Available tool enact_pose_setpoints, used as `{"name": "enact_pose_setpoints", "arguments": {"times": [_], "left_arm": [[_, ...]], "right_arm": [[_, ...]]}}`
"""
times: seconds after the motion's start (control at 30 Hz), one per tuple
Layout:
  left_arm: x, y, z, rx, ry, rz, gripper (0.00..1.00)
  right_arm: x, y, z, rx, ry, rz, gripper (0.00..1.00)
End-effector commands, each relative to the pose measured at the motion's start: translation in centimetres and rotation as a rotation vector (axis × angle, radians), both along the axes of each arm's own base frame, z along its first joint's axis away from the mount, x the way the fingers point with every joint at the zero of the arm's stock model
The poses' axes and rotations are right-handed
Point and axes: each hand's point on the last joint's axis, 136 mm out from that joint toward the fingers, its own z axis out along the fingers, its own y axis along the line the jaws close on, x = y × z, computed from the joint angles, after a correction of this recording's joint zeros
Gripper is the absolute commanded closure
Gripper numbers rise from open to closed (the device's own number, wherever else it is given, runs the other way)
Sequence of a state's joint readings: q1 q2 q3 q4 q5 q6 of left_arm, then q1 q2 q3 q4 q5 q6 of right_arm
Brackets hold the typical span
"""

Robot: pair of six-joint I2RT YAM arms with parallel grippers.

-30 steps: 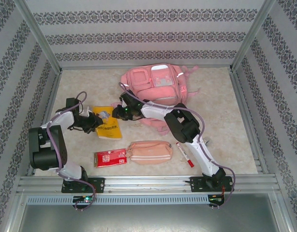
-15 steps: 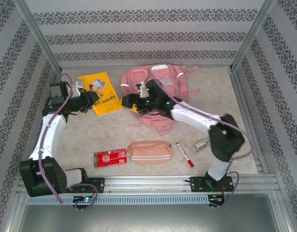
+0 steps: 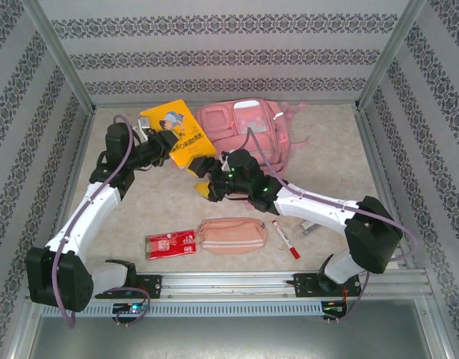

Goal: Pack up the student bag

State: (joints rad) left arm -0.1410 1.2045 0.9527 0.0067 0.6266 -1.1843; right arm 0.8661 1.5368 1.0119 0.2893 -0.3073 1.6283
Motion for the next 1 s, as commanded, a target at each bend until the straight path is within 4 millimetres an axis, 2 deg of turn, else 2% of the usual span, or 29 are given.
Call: {"name": "enact_pose_setpoints", "arguments": {"times": [0.0,0.17,0.33,0.5,0.8,0.97], "left_arm": [[-1.2,-2.8,2.2,-0.078,-0.033,-0.056,1.0],[-1.8,-2.1,0.7,-0.063,0.022,-0.006,1.0],[-1.8,-2.0,-0.6,-0.071,0.068,0.015,1.0],[-1.8,-3.2,-0.5,-0.091,0.086,-0.036,1.0],[-2.6,-4.5,-1.2,-0.117,0.129,-0.071,1.0],[-2.7,-4.3,-2.1,-0.107,0.156,-0.054,0.99]], "right_arm": [[3.0,-0.5,3.3,0.117,-0.066,-0.16,0.25],[2.8,-2.6,3.1,0.109,-0.065,-0.233,0.26],[2.1,-4.2,3.8,0.118,-0.077,-0.263,0.25],[1.9,-4.1,3.0,0.138,0.002,-0.272,0.22],[3.6,-2.6,2.7,0.16,0.016,-0.294,0.24],[3.7,-3.5,2.8,0.153,0.007,-0.337,0.26]]}}
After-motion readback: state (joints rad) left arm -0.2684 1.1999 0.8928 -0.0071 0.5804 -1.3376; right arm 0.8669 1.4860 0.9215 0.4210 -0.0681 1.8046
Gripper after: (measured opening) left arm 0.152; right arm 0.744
